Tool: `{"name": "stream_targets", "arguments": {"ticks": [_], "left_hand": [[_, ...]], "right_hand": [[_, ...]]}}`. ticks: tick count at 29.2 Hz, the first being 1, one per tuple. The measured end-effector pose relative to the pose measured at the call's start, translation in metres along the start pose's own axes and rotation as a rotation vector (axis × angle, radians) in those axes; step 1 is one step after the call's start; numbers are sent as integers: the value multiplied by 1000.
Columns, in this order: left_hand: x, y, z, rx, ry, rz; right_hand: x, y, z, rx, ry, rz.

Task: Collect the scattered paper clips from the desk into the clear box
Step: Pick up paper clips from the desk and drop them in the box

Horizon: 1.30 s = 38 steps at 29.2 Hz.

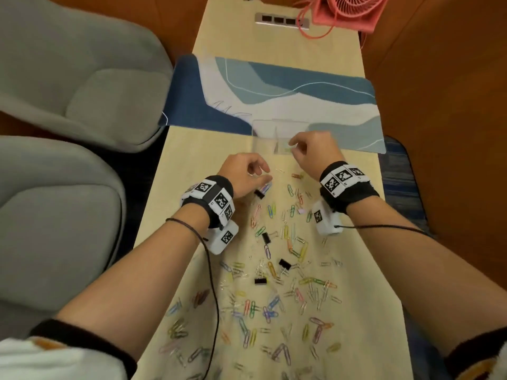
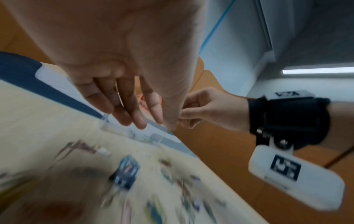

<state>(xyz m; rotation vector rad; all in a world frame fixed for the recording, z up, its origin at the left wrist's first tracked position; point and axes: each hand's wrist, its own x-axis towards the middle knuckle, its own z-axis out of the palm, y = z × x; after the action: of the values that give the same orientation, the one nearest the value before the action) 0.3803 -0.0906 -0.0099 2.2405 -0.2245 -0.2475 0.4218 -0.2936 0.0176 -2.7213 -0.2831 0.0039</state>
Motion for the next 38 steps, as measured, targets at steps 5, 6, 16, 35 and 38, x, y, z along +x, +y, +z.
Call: {"name": "stream_targets", "arguments": {"ticks": [5, 6, 16, 35, 38], "left_hand": [[-99, -23, 20, 152, -223, 13], [-121, -26, 21, 167, -235, 15], [-300, -49, 22, 193, -54, -195], [-430, -76, 50, -128, 218, -350], [-433, -80, 47, -75, 272, -366]], "right_hand": [[-107, -8, 5, 120, -304, -42], [-130, -9, 9, 149, -374, -35], [-325, -58, 48, 415, -1101, 137], [-402, -92, 71, 438, -744, 120], [-409, -82, 67, 268, -676, 174]]}}
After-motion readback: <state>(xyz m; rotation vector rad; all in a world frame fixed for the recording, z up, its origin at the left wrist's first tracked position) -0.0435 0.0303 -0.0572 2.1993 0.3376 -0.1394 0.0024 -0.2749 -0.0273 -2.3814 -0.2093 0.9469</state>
